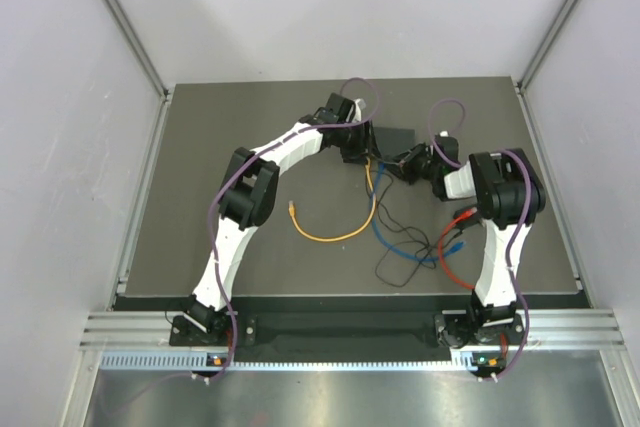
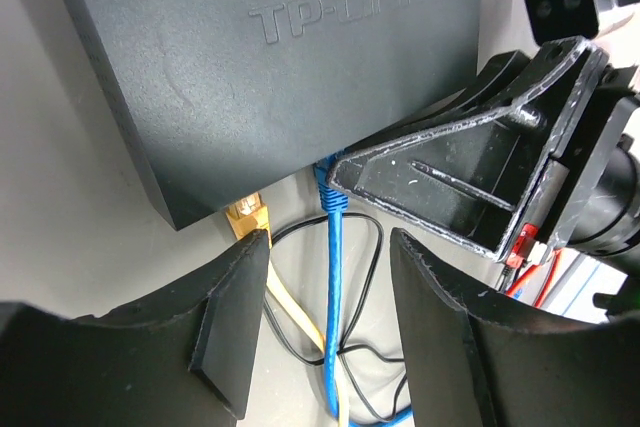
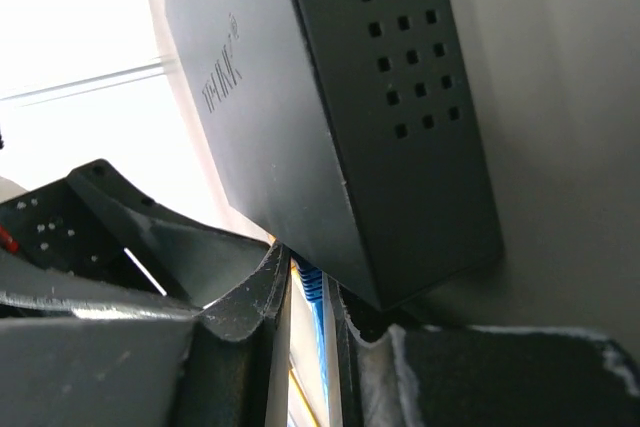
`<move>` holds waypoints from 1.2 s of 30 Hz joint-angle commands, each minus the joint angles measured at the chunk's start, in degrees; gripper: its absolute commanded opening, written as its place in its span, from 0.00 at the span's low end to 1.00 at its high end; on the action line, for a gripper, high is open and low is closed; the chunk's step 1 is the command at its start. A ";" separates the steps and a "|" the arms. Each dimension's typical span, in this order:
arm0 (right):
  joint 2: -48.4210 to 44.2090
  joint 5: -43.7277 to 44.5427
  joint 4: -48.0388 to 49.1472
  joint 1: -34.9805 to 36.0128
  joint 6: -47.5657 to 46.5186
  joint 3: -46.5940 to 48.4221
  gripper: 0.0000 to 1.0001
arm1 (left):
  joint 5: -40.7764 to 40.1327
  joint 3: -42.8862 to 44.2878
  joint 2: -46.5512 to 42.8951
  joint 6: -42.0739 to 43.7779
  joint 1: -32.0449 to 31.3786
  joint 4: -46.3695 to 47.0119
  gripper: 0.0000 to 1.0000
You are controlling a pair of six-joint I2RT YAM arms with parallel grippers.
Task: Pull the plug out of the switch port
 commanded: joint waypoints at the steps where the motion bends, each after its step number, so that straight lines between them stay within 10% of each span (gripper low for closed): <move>1: 0.25 5.07 -14.98 0.94 -4.95 1.05 0.00 | -0.79 0.00 -0.64 1.73 0.04 -0.81 0.57; 14: 1.66 -1.87 -23.68 0.76 -14.96 5.45 0.00 | -1.58 7.55 -0.81 2.34 -0.66 -1.43 0.55; 36: 0.69 -16.55 -38.00 -4.25 -34.92 5.36 0.00 | -26.90 1.06 -9.87 28.70 -6.28 -6.97 0.58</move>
